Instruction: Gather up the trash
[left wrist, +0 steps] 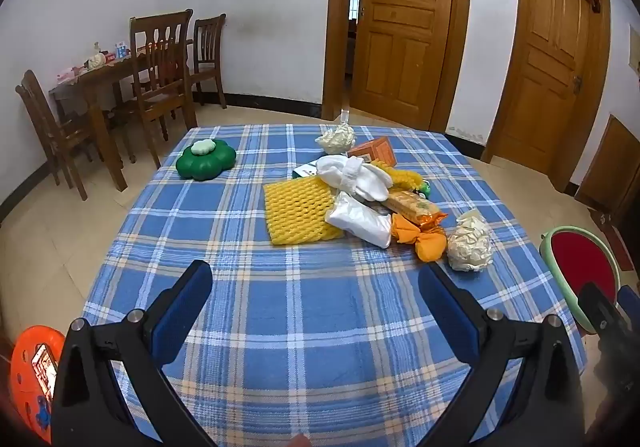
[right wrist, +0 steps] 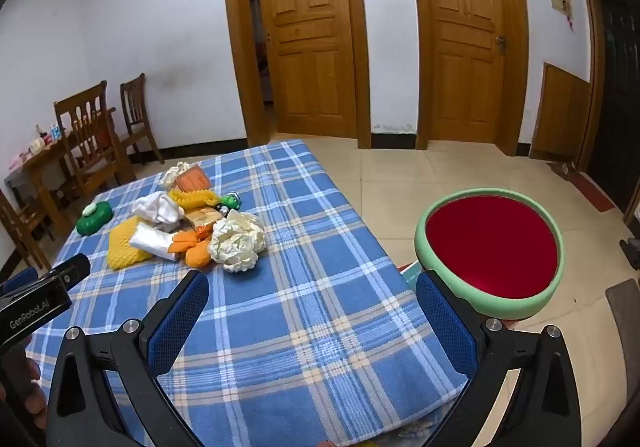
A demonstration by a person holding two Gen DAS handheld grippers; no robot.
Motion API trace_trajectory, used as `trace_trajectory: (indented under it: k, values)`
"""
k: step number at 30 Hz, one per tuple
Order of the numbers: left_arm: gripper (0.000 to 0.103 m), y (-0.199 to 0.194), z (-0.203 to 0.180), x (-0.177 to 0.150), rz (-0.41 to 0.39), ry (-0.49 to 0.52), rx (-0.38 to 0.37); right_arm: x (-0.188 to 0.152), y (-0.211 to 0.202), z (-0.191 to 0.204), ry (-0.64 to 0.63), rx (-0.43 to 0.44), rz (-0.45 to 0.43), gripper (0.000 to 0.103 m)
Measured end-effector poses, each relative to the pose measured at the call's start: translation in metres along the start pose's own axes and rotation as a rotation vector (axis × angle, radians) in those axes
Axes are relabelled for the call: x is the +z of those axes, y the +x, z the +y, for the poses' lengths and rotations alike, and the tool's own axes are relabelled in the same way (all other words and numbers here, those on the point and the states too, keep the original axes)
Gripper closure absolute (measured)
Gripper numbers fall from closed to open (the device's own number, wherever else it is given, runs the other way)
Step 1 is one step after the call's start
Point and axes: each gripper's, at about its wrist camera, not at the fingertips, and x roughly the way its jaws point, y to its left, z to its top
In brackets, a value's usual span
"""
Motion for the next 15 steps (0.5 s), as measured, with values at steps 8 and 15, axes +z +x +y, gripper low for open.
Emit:
trace_trajectory:
  k: [8,15]
  values:
    - [0.002,0.0011,-0.0015,-0.0004,0.004,0.003,-0.005,-0.0013,0.0001,-0.0005,-0.007,0.001,0.001,0.0]
    - [0.002,-0.0013,0.0061,-0.0033,0.004,-0.008,-0.001,-0.0015,0.0011,-0.0005,-0.004,-0.004,0.009,0.0]
